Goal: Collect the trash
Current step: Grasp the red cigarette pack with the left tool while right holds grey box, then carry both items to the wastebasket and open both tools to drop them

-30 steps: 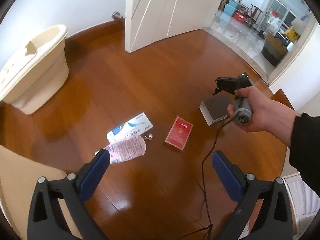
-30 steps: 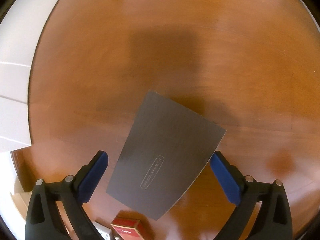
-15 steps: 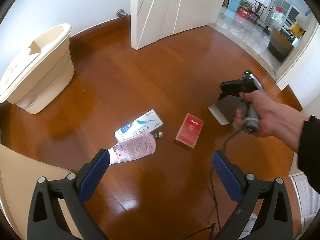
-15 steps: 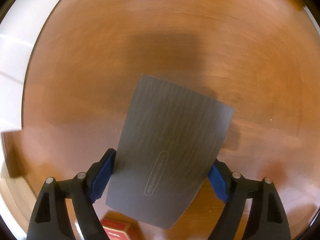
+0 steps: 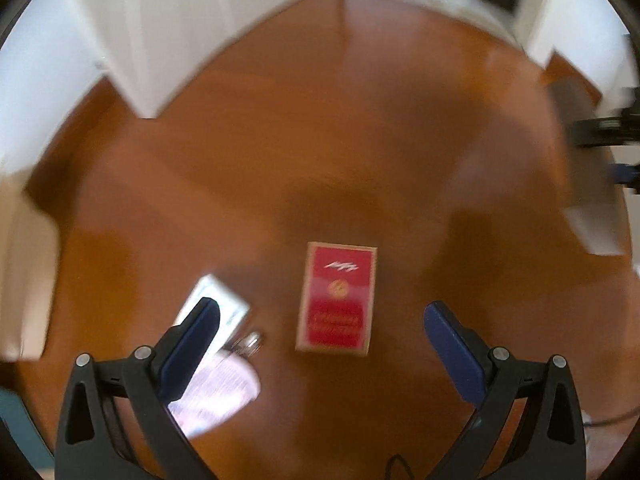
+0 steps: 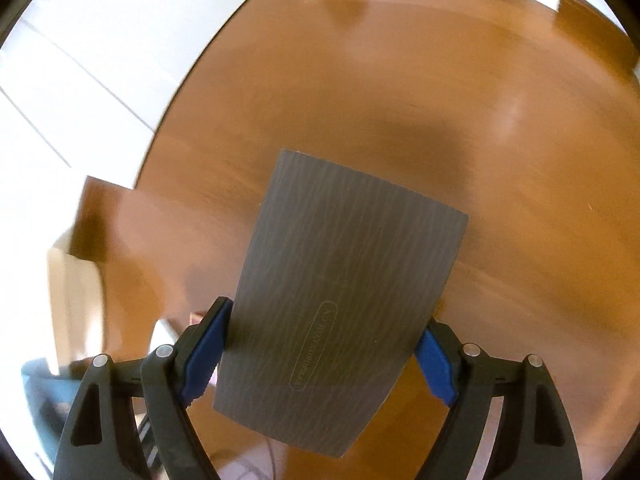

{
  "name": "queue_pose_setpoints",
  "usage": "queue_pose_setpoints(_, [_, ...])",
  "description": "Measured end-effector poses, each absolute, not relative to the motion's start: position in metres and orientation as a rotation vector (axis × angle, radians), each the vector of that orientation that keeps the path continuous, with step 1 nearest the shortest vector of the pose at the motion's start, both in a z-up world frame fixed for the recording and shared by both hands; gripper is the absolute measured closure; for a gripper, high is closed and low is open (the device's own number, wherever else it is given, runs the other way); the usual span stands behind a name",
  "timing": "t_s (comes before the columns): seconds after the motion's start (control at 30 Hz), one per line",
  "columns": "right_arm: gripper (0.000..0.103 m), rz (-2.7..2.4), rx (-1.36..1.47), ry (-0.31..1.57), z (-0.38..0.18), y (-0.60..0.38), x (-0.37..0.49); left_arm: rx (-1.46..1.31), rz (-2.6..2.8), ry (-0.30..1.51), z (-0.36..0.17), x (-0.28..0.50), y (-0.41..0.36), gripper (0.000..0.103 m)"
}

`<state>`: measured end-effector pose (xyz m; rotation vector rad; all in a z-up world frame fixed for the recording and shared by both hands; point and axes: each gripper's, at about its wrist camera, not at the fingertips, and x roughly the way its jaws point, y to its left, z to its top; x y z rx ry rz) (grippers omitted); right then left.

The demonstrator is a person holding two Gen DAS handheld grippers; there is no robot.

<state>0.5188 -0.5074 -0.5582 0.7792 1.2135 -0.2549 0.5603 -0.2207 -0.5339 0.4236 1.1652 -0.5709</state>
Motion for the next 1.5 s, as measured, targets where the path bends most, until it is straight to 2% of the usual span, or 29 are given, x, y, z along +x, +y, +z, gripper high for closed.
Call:
queue_pose_setpoints(0.2, [0.018, -0.226, 0.781, 1.192, -0.566, -0.516, 0.498, 0.506, -0.556, 1.203, -0.577, 0.568, -0.239, 0.0])
queue_pose_setpoints(0.4, [0.018, -0.217, 0.77, 1.165, -0.569, -0.521, 0.479, 0.494, -0.553, 1.226, -0.594, 0.571, -0.246, 0.0])
queue_pose_setpoints(0.47, [0.018, -0.22, 0.776, 1.162, -0.568, -0.523, 0.478, 0.482, -0.546, 1.232, -0.595, 0.572, -0.246, 0.005])
queue_pose_setpoints(0.57, [0.018, -0.222, 0.775, 1.154, -0.564, -0.521, 0.476, 0.5, -0.538, 1.244, -0.6, 0.573, -0.247, 0.029])
queue_pose_setpoints(0.67, [0.018, -0.224, 0.768, 1.141, -0.56, -0.518, 0.479, 0.487, -0.547, 1.246, -0.6, 0.576, -0.249, 0.038])
queue_pose_setpoints(0.7, [0.018, -0.226, 0.761, 1.136, -0.558, -0.517, 0.481, 0.485, -0.553, 1.246, -0.598, 0.577, -0.251, 0.046])
queue_pose_setpoints(0.93, [0.018, -0.212, 0.747, 1.131, -0.548, -0.516, 0.476, 0.468, -0.55, 1.203, -0.582, 0.569, -0.25, 0.047])
queue_pose_setpoints(1.2, [0.018, -0.2, 0.689, 1.116, -0.509, -0.494, 0.483, 0.405, -0.47, 1.111, -0.516, 0.557, -0.233, 0.047])
queue_pose_setpoints(1.37, [0.018, -0.189, 0.613, 1.09, -0.432, -0.476, 0.471, 0.331, -0.398, 1.048, -0.435, 0.539, -0.205, 0.047])
queue_pose_setpoints(1.5, [0.018, -0.141, 0.561, 1.058, -0.349, -0.445, 0.452, 0.271, -0.304, 0.971, -0.339, 0.507, -0.156, 0.047])
